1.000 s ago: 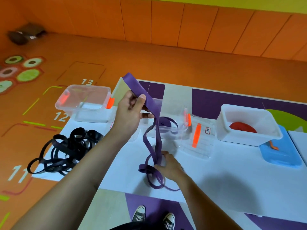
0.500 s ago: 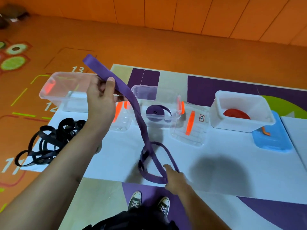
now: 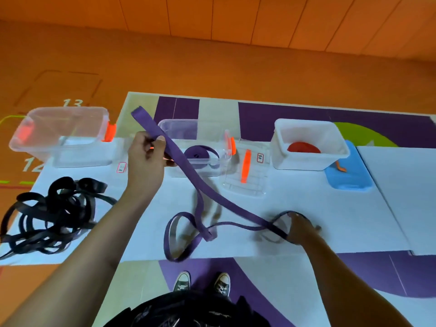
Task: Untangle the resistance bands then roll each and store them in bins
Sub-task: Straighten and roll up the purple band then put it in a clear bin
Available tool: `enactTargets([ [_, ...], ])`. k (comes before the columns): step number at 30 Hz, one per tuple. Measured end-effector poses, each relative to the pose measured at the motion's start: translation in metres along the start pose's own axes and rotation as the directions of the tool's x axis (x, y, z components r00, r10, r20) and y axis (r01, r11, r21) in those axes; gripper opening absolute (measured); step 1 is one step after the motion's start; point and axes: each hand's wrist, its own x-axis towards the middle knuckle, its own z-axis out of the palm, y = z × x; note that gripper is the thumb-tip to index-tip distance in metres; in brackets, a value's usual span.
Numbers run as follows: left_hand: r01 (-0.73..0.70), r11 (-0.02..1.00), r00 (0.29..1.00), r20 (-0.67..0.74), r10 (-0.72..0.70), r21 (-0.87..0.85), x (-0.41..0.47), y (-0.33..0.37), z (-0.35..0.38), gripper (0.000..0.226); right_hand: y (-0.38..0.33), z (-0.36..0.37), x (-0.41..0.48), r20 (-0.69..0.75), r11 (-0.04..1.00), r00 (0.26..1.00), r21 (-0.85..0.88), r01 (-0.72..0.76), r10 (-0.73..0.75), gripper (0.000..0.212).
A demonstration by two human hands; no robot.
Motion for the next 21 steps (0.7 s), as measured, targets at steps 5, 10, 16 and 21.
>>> enactTargets([
  [5,0.014,1.000,0.981,0.192,-0.013,-0.004,-0.014,0.001,0.020,0.007,-0.041,-0.023,-0.014,-0.220,0.978,0.975,0.207,0.015,0.032,0.028],
  [10,0.095,0.994,0.953,0.295,-0.073,-0.061,-0.022,0.009,0.025,0.015,-0.107,-0.036,-0.047,-0.312,0.631,0.894,0.634,0.447,-0.320,0.015],
  [16,0.139,0.988,0.939,0.326,-0.112,-0.060,-0.026,0.013,0.022,0.011,-0.183,-0.125,-0.128,-0.501,0.014,0.729,0.820,0.573,-0.467,0.034],
  [21,0.095,0.995,0.908,0.408,-0.097,0.026,-0.027,0.018,0.013,0.010,-0.203,-0.164,-0.159,-0.542,-0.101,0.611,0.790,0.605,-0.577,0.021],
])
